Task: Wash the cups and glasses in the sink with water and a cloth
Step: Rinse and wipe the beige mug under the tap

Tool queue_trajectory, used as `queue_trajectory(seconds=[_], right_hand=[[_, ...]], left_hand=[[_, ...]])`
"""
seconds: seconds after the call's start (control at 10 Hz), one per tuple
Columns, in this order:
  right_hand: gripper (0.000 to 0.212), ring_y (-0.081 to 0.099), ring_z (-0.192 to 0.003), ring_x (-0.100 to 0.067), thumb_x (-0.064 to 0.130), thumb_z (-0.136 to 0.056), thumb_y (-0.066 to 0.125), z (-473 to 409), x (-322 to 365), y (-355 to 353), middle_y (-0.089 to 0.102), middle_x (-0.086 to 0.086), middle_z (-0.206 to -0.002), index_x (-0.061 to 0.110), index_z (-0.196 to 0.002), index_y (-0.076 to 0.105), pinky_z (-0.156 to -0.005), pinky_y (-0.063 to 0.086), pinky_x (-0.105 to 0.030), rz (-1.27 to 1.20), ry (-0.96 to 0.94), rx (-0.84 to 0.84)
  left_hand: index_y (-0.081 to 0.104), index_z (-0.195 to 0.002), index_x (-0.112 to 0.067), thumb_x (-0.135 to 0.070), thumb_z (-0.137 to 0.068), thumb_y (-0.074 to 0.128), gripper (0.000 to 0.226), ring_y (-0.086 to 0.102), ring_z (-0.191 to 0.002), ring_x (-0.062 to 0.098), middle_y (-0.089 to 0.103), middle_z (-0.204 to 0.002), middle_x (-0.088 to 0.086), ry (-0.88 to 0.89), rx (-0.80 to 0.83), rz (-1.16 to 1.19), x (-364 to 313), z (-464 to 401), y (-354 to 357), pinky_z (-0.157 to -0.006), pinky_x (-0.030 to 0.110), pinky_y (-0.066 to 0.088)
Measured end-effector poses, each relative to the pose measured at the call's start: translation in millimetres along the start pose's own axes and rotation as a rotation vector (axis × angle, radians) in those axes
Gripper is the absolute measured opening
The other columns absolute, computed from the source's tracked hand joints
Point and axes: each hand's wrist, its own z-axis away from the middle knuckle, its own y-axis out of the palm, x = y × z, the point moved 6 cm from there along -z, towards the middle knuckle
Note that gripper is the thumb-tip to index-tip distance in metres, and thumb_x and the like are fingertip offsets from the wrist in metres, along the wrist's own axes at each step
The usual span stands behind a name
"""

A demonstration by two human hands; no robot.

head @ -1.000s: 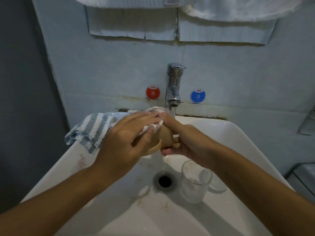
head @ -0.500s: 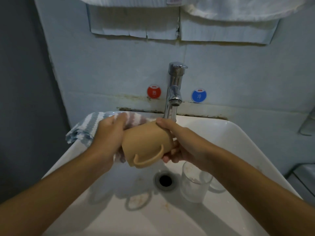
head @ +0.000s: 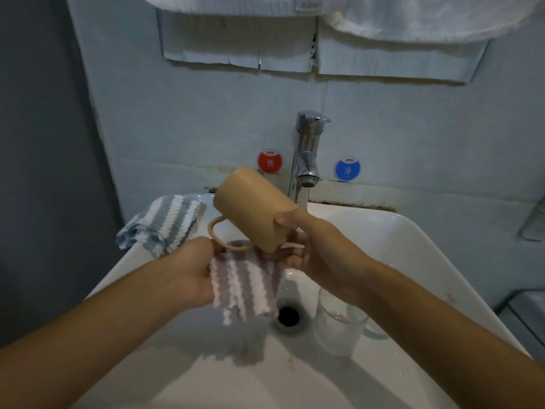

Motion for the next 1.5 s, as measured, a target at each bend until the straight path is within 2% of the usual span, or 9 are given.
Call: queue_trajectory(seconds=[0.1, 0.4, 0.6, 0.7, 0.8, 0.9, 1.2, 1.3, 1.5], right_hand=[[0.083, 0.066, -0.103, -0.032, 0.032, -0.060, 0.084, -6.7, -6.1, -11.1, 0.054, -0.014, -0.129, 0.023, -0.133, 0.045, -0.072, 0.053, -0.031, 0.107, -0.036, -0.122], [0.097, 0.062, -0.108, -0.022, 0.017, -0.054, 0.093, -4.2, -0.3, -16.8, 0.055, -0.001, -0.125, 0.034, -0.132, 0.037, -0.087, 0.056, -0.036, 0.287, -0.130, -0.177], [0.073, 0.065, -0.107, -0.022, 0.025, -0.073, 0.079, -8.7, -7.9, -11.1, 0.059, -0.003, -0.124, 0.025, -0.136, 0.043, -0.091, 0.056, -0.035, 0.325, -0.092, -0.056], [0.064, 0.069, -0.097, -0.020, 0.040, -0.073, 0.078, -10.3, -11.8, -7.8, 0.066, -0.003, -0.114, 0.022, -0.128, 0.049, -0.088, 0.057, -0.034, 0.365, -0.068, -0.077], [0.052, 0.069, -0.094, -0.018, 0.036, -0.081, 0.075, -9.2, -12.9, -9.6, 0.063, 0.002, -0.110, 0.026, -0.123, 0.047, -0.083, 0.058, -0.031, 0.366, -0.099, -0.153], [0.058, 0.065, -0.099, -0.016, 0.040, -0.081, 0.076, -8.4, -13.9, -14.1, 0.058, 0.005, -0.114, 0.028, -0.128, 0.043, -0.073, 0.057, -0.024, 0.405, -0.125, -0.212], [0.070, 0.066, -0.095, -0.017, 0.046, -0.070, 0.080, -8.1, -15.0, -17.4, 0.059, 0.004, -0.111, 0.026, -0.124, 0.041, -0.080, 0.058, -0.032, 0.443, -0.105, -0.262], [0.066, 0.065, -0.095, -0.017, 0.042, -0.073, 0.080, -7.2, -12.2, -18.0, 0.057, 0.005, -0.110, 0.027, -0.124, 0.040, -0.076, 0.057, -0.031, 0.445, -0.114, -0.260], [0.080, 0.058, -0.097, -0.005, 0.034, -0.069, 0.087, 2.0, 0.9, -1.5, 0.048, 0.015, -0.116, 0.032, -0.129, 0.033, -0.070, 0.052, -0.015, 0.617, -0.327, -0.230]], left_hand=[[0.060, -0.108, 0.004, -0.007, -0.102, 0.028, 0.035, 0.065, -0.077, 0.033, 0.069, -0.087, 0.020, -0.007, -0.074, 0.003, 2.3, -4.5, -6.5, -0.072, 0.043, 0.050], [0.058, -0.080, 0.002, -0.012, -0.102, 0.031, 0.037, 0.058, -0.072, 0.031, 0.067, -0.060, 0.015, 0.013, -0.104, -0.043, 3.4, -0.5, -6.0, -0.063, 0.041, 0.043], [0.062, -0.085, 0.004, -0.008, -0.101, 0.031, 0.037, 0.062, -0.076, 0.033, 0.069, -0.074, 0.019, 0.081, -0.098, 0.007, -1.2, -6.0, -8.2, -0.066, 0.042, 0.046], [0.064, -0.082, 0.000, -0.008, -0.098, 0.034, 0.035, 0.067, -0.065, 0.028, 0.069, -0.070, 0.017, 0.182, -0.160, 0.016, -7.0, -6.8, -12.2, -0.061, 0.036, 0.051], [0.065, -0.101, -0.002, -0.019, -0.095, 0.041, 0.030, 0.071, -0.080, 0.025, 0.072, -0.100, 0.018, 0.326, -0.331, 0.127, -19.7, -0.7, -27.0, -0.063, 0.031, 0.056], [0.055, -0.092, -0.015, -0.025, -0.101, 0.039, 0.020, 0.057, -0.085, 0.027, 0.058, -0.098, 0.009, 0.559, -0.544, 0.011, -34.5, 20.5, -33.9, -0.075, 0.034, 0.047], [0.061, -0.076, -0.019, -0.027, -0.102, 0.045, 0.032, 0.062, -0.075, 0.012, 0.064, -0.074, -0.006, 0.954, -0.450, -0.305, -41.0, 44.2, 8.5, -0.070, 0.032, 0.052], [0.056, -0.074, -0.019, -0.028, -0.104, 0.042, 0.034, 0.059, -0.074, 0.016, 0.060, -0.074, -0.003, 0.917, -0.506, -0.258, -44.1, 43.2, 2.7, -0.064, 0.016, 0.049], [0.049, -0.082, -0.010, -0.022, -0.104, 0.037, 0.027, 0.046, -0.066, 0.024, 0.049, -0.072, 0.008, 0.731, -0.446, -0.288, -41.1, 21.9, -18.8, -0.057, 0.030, 0.041]])
